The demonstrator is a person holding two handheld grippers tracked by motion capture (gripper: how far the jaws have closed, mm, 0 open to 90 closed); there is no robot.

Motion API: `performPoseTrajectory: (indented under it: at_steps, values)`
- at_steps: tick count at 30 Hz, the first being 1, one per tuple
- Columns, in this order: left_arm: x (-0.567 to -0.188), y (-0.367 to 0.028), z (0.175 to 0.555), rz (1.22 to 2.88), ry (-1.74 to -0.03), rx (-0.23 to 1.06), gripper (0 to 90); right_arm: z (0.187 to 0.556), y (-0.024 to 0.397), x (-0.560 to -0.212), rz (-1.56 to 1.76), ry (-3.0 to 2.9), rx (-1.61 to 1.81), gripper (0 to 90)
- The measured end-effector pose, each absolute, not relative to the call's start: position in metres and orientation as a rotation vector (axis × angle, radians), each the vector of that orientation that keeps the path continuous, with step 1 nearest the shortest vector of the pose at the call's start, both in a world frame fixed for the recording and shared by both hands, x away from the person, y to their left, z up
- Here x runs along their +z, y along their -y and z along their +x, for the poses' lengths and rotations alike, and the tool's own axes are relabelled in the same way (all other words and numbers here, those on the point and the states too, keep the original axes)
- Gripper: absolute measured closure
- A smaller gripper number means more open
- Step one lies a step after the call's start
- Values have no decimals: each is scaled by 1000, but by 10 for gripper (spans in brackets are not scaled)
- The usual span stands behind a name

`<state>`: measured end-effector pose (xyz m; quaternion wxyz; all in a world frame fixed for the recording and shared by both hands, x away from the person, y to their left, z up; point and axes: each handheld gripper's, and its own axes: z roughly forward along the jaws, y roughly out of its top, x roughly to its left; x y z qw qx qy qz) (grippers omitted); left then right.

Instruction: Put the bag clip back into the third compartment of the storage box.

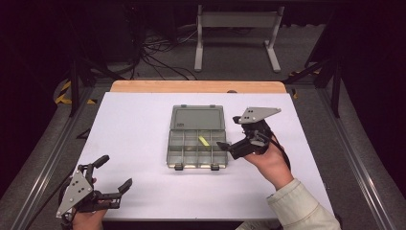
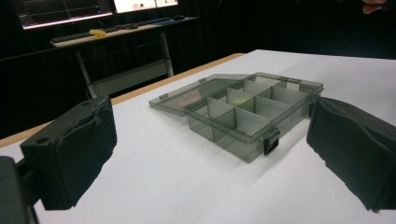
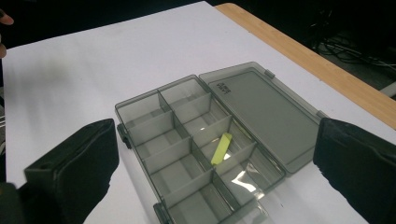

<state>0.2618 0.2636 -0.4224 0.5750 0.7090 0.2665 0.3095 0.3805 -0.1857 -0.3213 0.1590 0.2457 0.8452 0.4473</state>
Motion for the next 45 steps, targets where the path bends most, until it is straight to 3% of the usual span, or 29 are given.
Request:
performPoseTrajectory:
  at_steps: [23,45]
  values:
    - [-422,-264,261,1663,-625,727,24,336,249,-339,737,-2166,1488,0]
    - [-423,-264,261,1658,-630,725,23,308,294,-392,784,-2039,1567,1]
